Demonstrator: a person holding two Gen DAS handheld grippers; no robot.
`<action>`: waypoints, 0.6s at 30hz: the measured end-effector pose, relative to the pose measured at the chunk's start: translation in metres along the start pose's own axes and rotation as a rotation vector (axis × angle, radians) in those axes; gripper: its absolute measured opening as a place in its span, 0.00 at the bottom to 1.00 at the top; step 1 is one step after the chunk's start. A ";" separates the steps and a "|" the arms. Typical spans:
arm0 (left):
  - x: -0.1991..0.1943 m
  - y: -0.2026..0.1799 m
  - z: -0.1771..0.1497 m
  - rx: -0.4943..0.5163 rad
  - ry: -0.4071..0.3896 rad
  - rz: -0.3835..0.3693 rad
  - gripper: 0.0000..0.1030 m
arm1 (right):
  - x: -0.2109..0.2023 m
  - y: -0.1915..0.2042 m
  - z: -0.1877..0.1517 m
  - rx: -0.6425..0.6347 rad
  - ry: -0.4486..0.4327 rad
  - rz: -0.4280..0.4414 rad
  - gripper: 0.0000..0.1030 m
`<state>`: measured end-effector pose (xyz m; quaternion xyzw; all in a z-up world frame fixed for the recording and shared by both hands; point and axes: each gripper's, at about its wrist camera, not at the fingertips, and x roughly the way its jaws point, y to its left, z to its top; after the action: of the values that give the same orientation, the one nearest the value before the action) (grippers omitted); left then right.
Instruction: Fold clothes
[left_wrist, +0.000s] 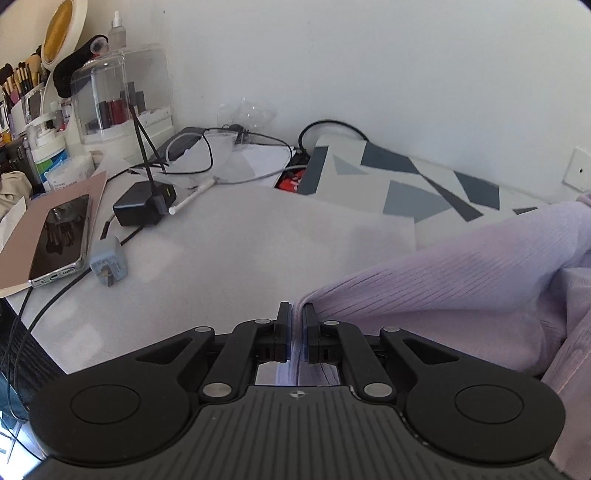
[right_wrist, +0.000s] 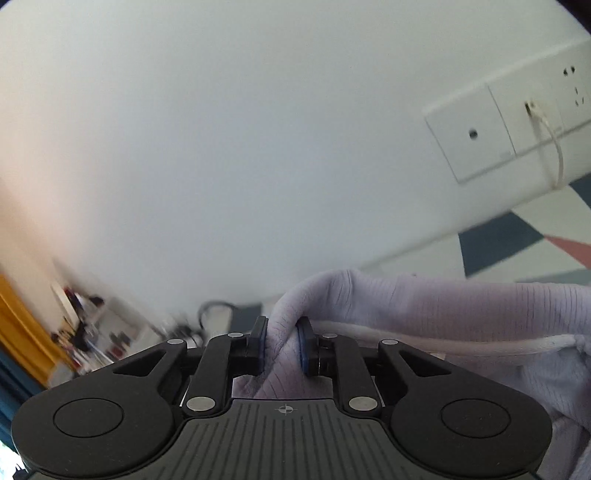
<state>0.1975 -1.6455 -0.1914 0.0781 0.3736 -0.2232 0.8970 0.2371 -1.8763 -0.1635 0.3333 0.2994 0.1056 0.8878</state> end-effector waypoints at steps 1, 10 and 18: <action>0.006 -0.003 -0.001 0.007 0.018 0.002 0.07 | 0.010 -0.007 -0.009 -0.003 0.049 -0.033 0.15; -0.002 -0.013 0.028 0.033 0.072 -0.126 0.18 | 0.008 -0.049 -0.042 0.064 0.163 -0.093 0.29; 0.012 -0.098 0.069 0.283 0.045 -0.371 0.47 | 0.026 -0.046 -0.014 0.026 0.271 -0.118 0.48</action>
<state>0.2039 -1.7578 -0.1480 0.1382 0.3662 -0.4325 0.8122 0.2485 -1.8936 -0.2141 0.3091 0.4370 0.0932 0.8395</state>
